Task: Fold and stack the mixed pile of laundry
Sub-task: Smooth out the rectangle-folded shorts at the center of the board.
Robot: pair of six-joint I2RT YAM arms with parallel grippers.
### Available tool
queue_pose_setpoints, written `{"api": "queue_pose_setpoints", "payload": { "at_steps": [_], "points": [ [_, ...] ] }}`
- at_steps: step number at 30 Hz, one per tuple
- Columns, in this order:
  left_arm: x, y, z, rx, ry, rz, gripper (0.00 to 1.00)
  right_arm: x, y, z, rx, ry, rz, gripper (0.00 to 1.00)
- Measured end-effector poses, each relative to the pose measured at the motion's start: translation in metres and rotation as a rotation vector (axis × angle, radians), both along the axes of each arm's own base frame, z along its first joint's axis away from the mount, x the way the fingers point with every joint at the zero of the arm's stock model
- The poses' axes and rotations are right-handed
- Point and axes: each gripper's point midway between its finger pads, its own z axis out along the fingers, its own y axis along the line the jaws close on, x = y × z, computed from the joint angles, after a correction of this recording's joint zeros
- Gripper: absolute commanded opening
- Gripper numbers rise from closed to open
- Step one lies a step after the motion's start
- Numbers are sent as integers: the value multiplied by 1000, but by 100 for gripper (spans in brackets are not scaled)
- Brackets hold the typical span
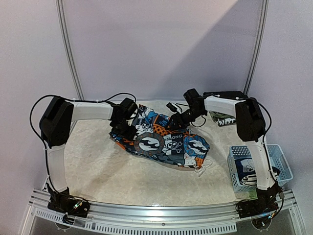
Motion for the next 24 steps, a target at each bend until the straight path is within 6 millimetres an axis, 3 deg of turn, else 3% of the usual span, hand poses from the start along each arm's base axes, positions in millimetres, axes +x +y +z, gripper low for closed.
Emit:
{"api": "queue_pose_setpoints", "payload": {
  "at_steps": [4,7,17,21,24],
  "points": [
    [-12,8,-14,11,32,14,68,24,-1,-26,-29,37,-73,62],
    [-21,16,-13,15,39,23,67,36,-6,-36,-42,55,-118,63],
    [-63,43,-14,8,70,96,66,67,1,-18,-5,-31,-146,68],
    [-88,57,-13,3,92,142,66,65,11,-17,25,-42,-109,71],
    [-109,65,-5,-4,100,179,66,61,16,-14,20,-51,-86,81]
  ]
}}
